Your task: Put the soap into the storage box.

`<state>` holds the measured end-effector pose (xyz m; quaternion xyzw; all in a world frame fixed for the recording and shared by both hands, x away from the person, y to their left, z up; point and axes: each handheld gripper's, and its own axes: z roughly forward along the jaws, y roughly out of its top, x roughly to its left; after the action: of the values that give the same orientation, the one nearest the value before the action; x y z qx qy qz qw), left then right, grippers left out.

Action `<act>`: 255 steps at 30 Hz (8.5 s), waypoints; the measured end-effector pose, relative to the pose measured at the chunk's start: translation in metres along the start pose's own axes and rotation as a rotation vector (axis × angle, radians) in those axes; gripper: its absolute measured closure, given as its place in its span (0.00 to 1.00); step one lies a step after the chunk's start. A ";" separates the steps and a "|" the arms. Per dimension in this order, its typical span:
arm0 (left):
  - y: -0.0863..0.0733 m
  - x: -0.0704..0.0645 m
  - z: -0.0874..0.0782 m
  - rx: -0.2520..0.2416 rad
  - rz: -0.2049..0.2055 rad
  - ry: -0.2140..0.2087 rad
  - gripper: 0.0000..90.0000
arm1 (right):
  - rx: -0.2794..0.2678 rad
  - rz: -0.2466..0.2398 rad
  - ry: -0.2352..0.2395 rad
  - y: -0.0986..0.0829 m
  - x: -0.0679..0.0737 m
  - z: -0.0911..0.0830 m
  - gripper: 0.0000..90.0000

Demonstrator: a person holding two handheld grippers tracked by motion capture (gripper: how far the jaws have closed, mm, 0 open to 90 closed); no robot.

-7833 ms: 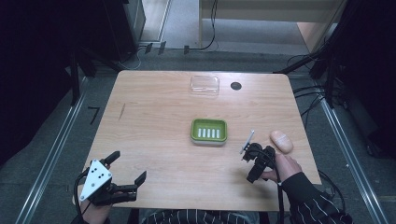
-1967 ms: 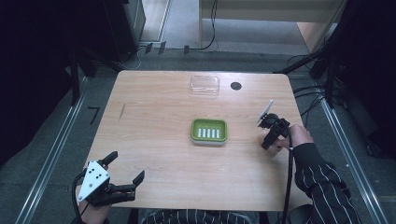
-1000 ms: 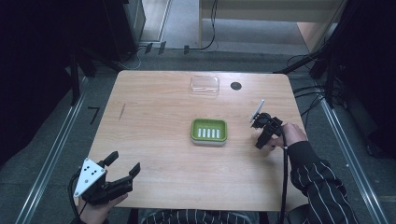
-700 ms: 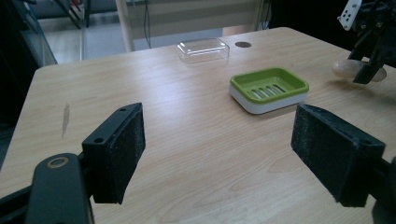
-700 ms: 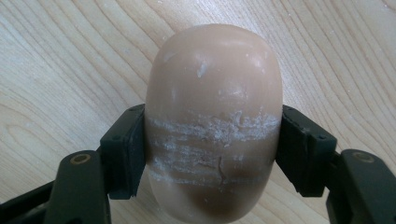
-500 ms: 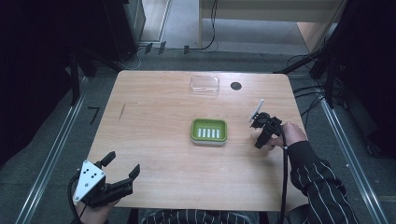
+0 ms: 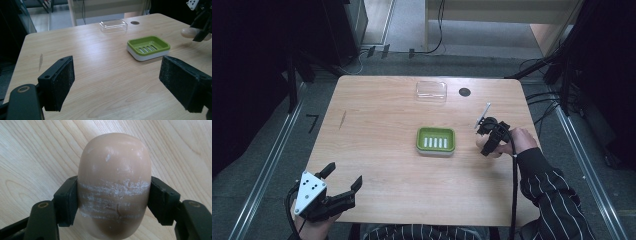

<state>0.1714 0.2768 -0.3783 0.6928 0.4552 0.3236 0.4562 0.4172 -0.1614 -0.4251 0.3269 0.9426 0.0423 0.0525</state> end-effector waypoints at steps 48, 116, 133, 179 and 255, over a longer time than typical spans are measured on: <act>-0.002 0.003 0.005 0.033 0.000 -0.012 0.00 | -0.041 -0.154 -0.011 0.036 0.026 -0.018 0.37; -0.011 0.000 -0.008 0.046 0.016 0.005 0.00 | -0.068 -0.389 0.012 0.125 0.049 -0.007 0.37; -0.012 0.001 -0.010 0.046 0.016 0.011 0.00 | -0.073 -0.429 0.014 0.136 0.061 0.001 0.37; -0.014 0.001 -0.015 0.050 0.014 0.030 0.00 | -0.059 -0.482 0.054 0.145 0.066 0.027 0.36; -0.007 0.000 0.003 0.051 0.044 -0.036 0.00 | -0.033 -0.082 -0.021 0.022 0.036 -0.010 0.13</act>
<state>0.1721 0.2772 -0.3862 0.7198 0.4396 0.3096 0.4392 0.4008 -0.1221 -0.4153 0.2874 0.9539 0.0521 0.0696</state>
